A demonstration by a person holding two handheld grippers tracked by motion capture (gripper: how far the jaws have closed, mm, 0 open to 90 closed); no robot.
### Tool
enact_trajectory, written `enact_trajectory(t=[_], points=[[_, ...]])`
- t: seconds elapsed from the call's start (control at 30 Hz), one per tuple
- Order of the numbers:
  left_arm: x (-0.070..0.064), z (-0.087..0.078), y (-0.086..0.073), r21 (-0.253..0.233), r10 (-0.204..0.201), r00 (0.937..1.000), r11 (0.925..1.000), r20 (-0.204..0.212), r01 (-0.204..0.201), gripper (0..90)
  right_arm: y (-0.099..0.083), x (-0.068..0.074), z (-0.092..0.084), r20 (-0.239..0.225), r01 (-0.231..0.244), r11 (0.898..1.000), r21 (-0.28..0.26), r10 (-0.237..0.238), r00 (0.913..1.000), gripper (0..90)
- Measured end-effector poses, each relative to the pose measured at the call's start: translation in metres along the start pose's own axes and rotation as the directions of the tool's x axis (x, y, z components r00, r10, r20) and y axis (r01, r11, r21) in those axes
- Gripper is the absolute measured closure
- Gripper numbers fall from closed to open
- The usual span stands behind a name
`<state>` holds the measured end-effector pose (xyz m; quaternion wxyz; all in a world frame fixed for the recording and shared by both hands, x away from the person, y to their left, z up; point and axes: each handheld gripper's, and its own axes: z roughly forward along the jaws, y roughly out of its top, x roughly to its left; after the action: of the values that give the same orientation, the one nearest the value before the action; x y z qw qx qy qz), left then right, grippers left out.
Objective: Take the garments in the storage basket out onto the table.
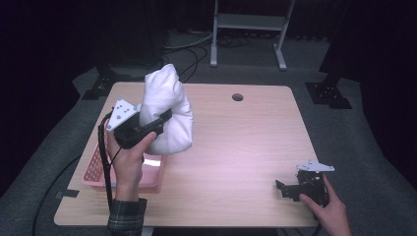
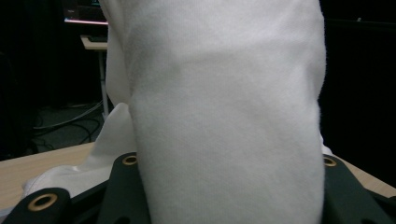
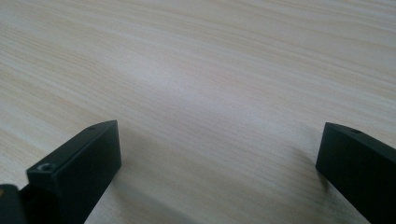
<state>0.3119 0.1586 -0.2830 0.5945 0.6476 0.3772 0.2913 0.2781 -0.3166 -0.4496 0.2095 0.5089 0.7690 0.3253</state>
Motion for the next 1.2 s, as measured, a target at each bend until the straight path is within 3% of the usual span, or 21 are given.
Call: enact_trajectory(t=[0.33, 0.57, 1.2], points=[[-0.019, 0.012, -0.002, 0.004, 0.015, 0.9997, 0.9999, 0.022, -0.015, 52.7, 0.0, 0.0, 0.0, 0.0, 0.0, 1.0, 0.0, 0.0, 1.0, 0.0], [-0.033, 0.021, -0.007, 0.001, 0.004, 0.999, 1.0, 0.045, -0.004, 52.6, 0.0, 0.0, 0.0, 0.0, 0.0, 1.0, 0.0, 0.0, 1.0, 0.0], [-0.072, 0.052, -0.034, 0.029, 0.009, 0.9941, 0.9995, 0.108, -0.012, 52.5, 0.0, 0.0, 0.0, 0.0, -0.001, 1.0, 0.0, 0.001, 1.0, 0.0]])
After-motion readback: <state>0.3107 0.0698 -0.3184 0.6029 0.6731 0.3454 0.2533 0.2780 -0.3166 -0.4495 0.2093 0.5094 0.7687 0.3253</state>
